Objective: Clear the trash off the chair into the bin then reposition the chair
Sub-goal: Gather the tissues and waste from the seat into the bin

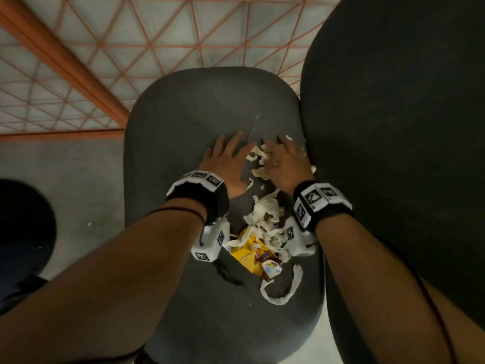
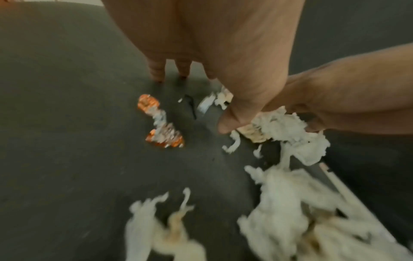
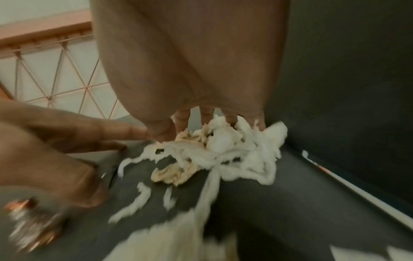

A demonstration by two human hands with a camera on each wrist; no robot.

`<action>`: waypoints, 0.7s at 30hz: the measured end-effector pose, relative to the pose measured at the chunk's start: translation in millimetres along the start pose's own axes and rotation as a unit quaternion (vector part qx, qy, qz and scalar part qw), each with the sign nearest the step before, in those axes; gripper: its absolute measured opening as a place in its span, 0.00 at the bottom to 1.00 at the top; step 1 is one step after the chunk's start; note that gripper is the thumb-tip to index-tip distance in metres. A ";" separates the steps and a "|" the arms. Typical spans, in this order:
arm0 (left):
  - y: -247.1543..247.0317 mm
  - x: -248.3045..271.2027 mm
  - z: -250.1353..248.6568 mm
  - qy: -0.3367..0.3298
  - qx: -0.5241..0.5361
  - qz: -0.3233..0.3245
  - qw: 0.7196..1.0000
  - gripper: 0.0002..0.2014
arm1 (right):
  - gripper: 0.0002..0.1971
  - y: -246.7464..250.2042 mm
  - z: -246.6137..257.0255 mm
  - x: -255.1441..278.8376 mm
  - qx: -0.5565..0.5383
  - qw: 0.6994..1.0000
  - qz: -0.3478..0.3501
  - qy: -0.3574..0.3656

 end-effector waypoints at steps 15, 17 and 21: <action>-48.5 59.6 -2.3 -0.054 0.049 -0.150 0.986 0.22 | 0.24 -90.1 -15.8 119.7 -0.172 0.982 -0.067 0.047; -23.5 40.1 -8.9 -0.053 0.050 -0.149 0.986 0.26 | 0.25 -71.2 -26.3 110.5 -0.166 0.979 -0.113 0.043; -6.1 -0.2 -23.7 -0.032 -0.022 -0.029 0.999 0.39 | 0.27 -46.0 -41.0 81.4 -0.124 0.984 -0.126 0.026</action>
Point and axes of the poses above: each hand's wrist, its own x-axis away from the middle knuckle, its own y-axis out of the back of the hand, z = x × y, the point moved 8 cm from there along -x, towards the middle knuckle, and after that the axes turned 13 degrees about z, right-handed, at the moved point
